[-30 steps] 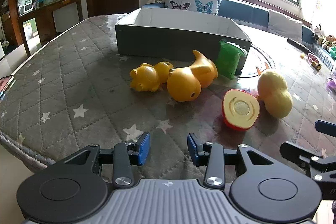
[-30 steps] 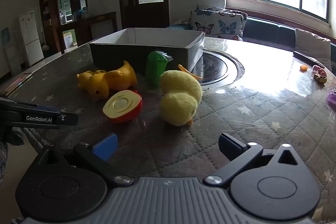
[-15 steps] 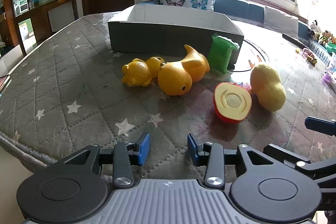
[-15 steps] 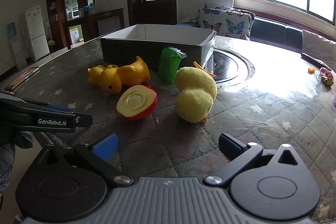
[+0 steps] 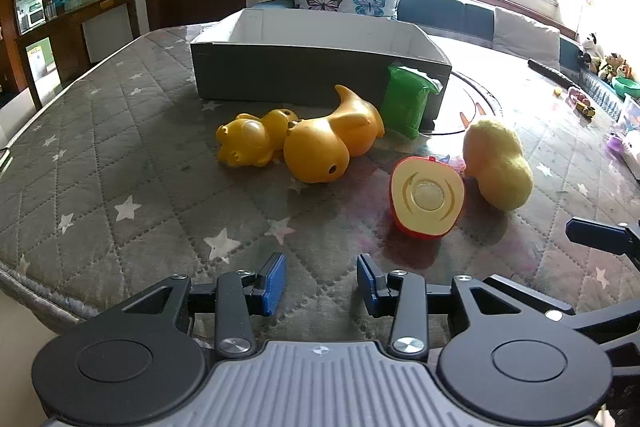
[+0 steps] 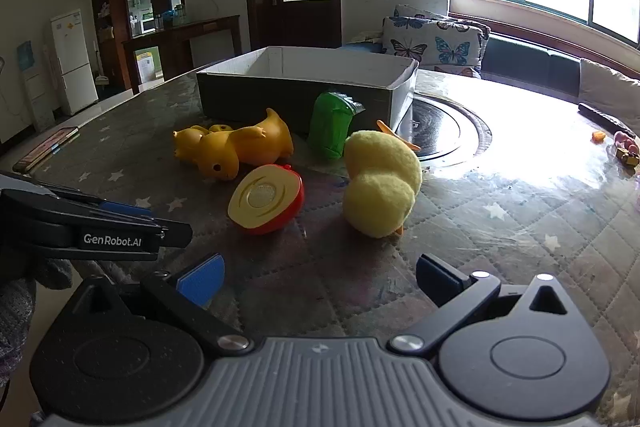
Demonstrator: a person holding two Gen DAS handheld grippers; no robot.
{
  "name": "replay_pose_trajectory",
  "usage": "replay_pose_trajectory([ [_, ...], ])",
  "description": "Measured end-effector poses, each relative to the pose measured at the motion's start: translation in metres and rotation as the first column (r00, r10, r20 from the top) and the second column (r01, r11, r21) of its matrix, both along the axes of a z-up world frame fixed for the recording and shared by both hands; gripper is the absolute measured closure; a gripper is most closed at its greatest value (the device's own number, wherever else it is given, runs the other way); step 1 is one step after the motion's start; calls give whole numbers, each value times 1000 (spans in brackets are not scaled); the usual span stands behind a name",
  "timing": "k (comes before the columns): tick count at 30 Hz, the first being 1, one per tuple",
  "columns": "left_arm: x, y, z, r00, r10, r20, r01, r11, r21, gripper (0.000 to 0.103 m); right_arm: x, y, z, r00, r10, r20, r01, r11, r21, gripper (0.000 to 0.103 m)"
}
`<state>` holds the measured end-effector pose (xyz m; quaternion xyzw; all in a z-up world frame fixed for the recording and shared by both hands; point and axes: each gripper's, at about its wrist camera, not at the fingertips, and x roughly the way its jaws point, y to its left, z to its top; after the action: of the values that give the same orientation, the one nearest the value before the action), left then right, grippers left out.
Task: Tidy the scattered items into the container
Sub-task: 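Move the right gripper toward the red-and-yellow toy apple half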
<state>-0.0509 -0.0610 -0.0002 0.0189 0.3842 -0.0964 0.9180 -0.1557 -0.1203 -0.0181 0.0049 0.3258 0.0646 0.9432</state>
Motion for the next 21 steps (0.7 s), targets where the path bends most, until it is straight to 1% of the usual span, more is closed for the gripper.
replay_pose_trajectory([
  [15,9,-1,0,1000,-10,-13,10,1000,-5,61,10,3,-7,1000,22,1,-22,1000,-3,1],
  [18,11,-2,1,1000,-10,-13,10,1000,-6,61,12,5,-7,1000,27,3,-27,1000,-4,4],
  [21,13,-2,1,1000,-12,-16,12,1000,-8,61,15,6,-7,1000,31,4,-31,1000,-5,4],
])
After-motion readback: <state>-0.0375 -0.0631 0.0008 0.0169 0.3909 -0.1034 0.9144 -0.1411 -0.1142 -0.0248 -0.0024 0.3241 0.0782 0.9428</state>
